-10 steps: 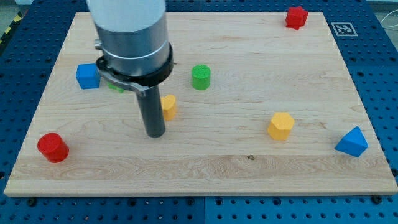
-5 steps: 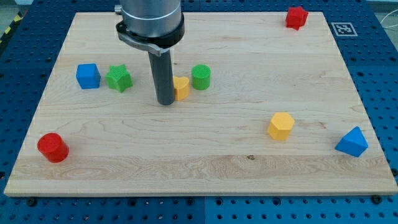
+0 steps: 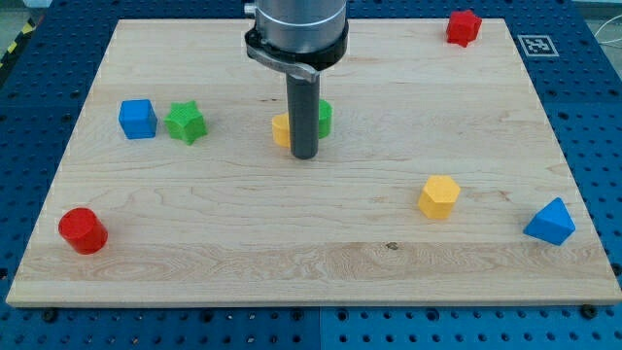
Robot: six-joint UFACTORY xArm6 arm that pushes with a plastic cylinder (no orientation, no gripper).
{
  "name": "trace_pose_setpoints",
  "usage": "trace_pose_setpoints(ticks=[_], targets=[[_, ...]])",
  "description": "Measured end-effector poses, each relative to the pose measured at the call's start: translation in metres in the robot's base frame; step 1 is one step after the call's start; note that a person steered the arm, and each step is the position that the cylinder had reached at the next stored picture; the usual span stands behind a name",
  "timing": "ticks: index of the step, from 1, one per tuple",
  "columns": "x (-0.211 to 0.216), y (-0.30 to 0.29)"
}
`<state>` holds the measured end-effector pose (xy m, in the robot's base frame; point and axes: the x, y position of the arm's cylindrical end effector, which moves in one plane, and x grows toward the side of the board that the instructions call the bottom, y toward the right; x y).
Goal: Slide the yellow heart closer to the green star
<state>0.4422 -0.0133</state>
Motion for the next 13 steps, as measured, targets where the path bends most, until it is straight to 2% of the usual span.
trace_pose_setpoints(ticks=[4, 8, 10, 12, 13], targets=[[-0.068, 0.007], [-0.053, -0.039], [-0.051, 0.008], [-0.011, -0.005], [-0.008, -0.022]])
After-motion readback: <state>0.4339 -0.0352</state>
